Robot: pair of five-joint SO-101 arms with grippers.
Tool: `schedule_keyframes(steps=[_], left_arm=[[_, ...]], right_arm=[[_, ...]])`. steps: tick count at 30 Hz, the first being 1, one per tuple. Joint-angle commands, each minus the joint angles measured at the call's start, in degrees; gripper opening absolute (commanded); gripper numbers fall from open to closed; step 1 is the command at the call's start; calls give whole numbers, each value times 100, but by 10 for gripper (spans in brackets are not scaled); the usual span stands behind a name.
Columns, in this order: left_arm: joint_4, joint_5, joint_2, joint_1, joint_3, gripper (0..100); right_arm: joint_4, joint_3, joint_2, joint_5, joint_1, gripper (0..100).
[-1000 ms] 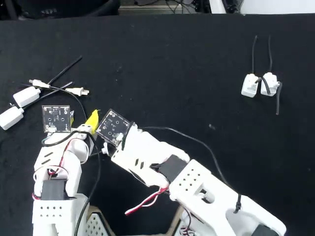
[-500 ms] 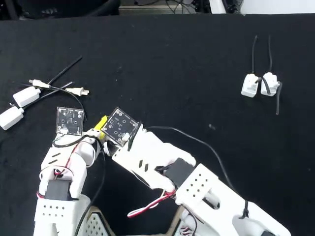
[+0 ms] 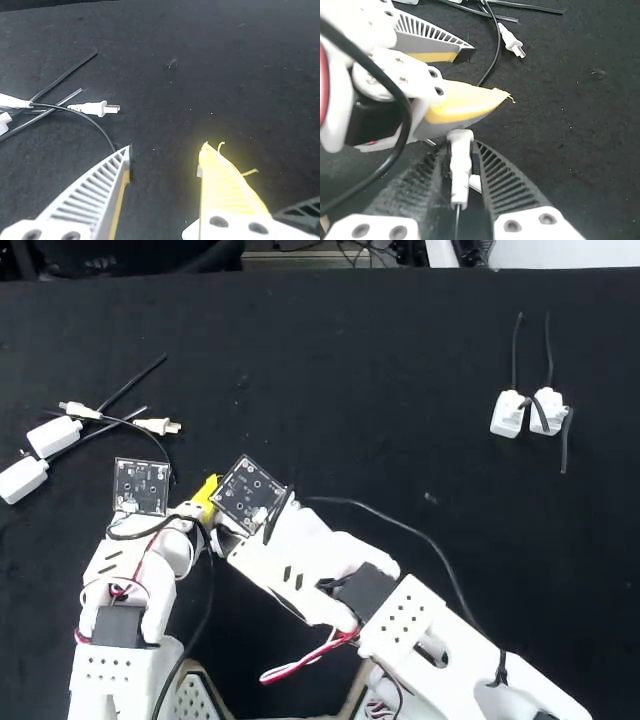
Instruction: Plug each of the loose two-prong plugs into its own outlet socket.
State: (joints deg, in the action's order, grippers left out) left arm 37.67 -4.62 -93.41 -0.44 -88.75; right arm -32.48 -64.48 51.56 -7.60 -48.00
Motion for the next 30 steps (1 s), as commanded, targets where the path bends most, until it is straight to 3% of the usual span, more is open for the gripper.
schedule_keyframes(steps=[1,7,13,17,25,30], left_arm=[[-35,-62,18,48,-57,224],[62,-62,18,-602,330,224],[1547,-202,18,-1824,1182,226],[1925,-563,18,-2273,892,224],[1916,-589,9,-2448,330,224],[1916,-589,9,-2448,251,224]], right_arm=[[35,233,242,53,35,11],[-70,295,215,62,475,10],[-993,1103,-576,141,536,10],[-1626,1859,-1631,598,536,11],[-4053,4453,-3767,1081,545,11],[-4703,5543,-4813,1380,554,11]])
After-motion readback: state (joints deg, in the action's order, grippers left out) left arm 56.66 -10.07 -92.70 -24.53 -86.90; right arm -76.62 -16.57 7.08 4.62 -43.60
